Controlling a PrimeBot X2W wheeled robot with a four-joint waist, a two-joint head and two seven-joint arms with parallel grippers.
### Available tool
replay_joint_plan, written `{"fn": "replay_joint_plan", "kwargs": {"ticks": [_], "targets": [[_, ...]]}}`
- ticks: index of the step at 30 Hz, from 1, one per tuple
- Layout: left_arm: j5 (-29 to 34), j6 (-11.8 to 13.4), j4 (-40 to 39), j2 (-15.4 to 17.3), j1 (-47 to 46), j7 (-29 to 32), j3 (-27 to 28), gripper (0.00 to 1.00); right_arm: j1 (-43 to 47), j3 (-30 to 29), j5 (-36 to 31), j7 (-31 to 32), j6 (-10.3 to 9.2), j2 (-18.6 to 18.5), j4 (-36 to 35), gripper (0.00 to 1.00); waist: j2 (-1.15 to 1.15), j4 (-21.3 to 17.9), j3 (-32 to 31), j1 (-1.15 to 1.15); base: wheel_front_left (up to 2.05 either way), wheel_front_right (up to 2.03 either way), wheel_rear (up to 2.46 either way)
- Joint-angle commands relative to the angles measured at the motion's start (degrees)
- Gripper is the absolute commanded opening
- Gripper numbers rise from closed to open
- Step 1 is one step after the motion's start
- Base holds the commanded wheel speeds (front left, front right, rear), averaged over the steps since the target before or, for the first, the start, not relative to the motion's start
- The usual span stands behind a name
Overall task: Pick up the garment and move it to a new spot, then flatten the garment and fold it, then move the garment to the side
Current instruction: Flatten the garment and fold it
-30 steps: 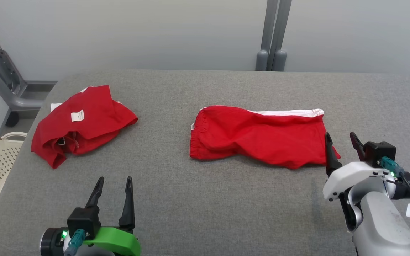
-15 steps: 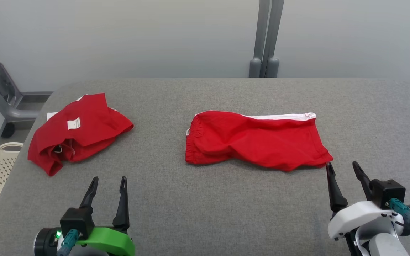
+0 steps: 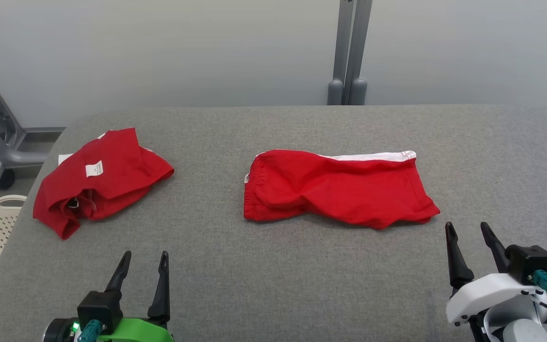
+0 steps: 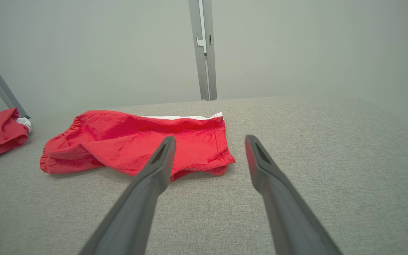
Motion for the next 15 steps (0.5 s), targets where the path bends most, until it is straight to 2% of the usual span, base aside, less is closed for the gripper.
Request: {"fn": "replay_joint_plan", "kwargs": {"ticks": [1, 10, 15], "targets": [[-0.22, -0.23, -0.03, 0.37, 0.5, -0.05, 0.01, 1.0, 0.84, 0.11, 0.64, 0.25, -0.08, -0.1, -0.39, 1.0, 0.0, 0.15, 0.09, 0.0, 0.0, 0.0, 0.0], [-0.05, 0.01, 0.31, 0.47, -0.12, -0.06, -0.29, 1.0, 0.19, 0.6, 2.12, 1.41, -0.08, -0.11, -0.43, 1.0, 0.0, 0.26, 0.45, 0.0, 0.0, 0.0, 0.0], [0.15, 0.42, -0.31, 0.27, -0.25, -0.06, -0.38, 1.0, -3.26, 1.04, 2.54, 8.36, -0.07, -0.09, 0.42, 1.0, 0.0, 0.02, 0.99, 0.0, 0.0, 0.0, 0.0]]}}
